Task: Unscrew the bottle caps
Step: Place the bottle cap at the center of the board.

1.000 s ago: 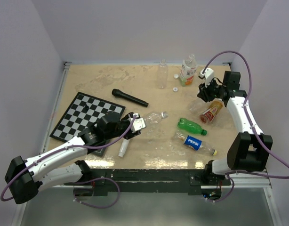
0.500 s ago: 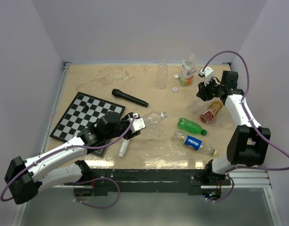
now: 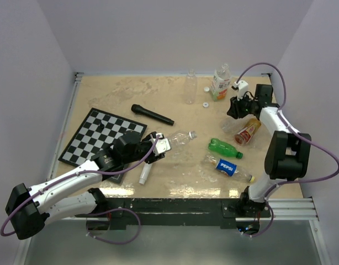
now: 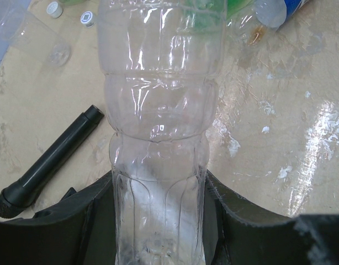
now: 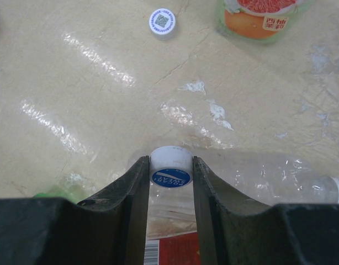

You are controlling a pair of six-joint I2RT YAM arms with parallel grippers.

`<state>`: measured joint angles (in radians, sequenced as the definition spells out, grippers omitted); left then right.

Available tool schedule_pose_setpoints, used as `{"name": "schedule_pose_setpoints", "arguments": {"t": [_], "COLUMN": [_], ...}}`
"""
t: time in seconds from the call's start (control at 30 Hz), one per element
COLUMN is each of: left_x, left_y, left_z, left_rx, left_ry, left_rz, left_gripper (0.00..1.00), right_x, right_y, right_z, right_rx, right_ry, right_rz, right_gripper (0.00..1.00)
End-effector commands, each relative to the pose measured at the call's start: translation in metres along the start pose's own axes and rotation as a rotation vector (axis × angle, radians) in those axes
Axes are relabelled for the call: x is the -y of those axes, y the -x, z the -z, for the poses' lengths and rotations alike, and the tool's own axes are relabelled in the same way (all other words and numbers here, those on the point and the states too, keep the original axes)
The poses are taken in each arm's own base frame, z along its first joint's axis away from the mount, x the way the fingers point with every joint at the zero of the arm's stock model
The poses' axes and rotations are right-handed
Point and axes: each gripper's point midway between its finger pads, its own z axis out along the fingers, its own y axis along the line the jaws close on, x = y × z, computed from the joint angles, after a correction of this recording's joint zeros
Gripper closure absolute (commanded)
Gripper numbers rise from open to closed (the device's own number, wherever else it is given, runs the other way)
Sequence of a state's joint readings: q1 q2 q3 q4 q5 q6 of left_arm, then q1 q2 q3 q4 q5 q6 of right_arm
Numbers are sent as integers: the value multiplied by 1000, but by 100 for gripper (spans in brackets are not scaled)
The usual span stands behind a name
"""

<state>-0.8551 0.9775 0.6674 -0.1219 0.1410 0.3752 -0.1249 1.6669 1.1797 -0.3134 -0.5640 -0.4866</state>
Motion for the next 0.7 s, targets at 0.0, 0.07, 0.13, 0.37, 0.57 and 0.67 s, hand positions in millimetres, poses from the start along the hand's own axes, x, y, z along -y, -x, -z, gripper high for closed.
{"name": "schedule_pose_setpoints", "arguments": {"t": [0.0, 0.07, 0.13, 0.37, 0.57, 0.67], "left_x": [-6, -6, -7, -6, -8, -8], "left_y": [16, 16, 15, 13, 14, 14], "left_z": [3, 4, 4, 2, 4, 4], "left_rx": [50, 50, 46, 42, 44, 46], "left_ry": [21, 21, 25, 25, 35, 34], "left_rz": [15, 15, 14, 15, 11, 13], "left_gripper": [97, 97, 97, 97, 97, 97], "right_x": [22, 27, 34, 56, 70, 74], "right_y": [26, 30, 27, 31, 22, 14], "right_z": [-9, -17, -27, -50, -67, -73], "right_rx": [58, 67, 64, 71, 44, 28], "right_ry": [-55, -55, -62, -92, -120, -133], "right_rz": [-31, -58, -89, -161, -206, -214], "right_gripper": [89, 89, 88, 85, 84, 81]}}
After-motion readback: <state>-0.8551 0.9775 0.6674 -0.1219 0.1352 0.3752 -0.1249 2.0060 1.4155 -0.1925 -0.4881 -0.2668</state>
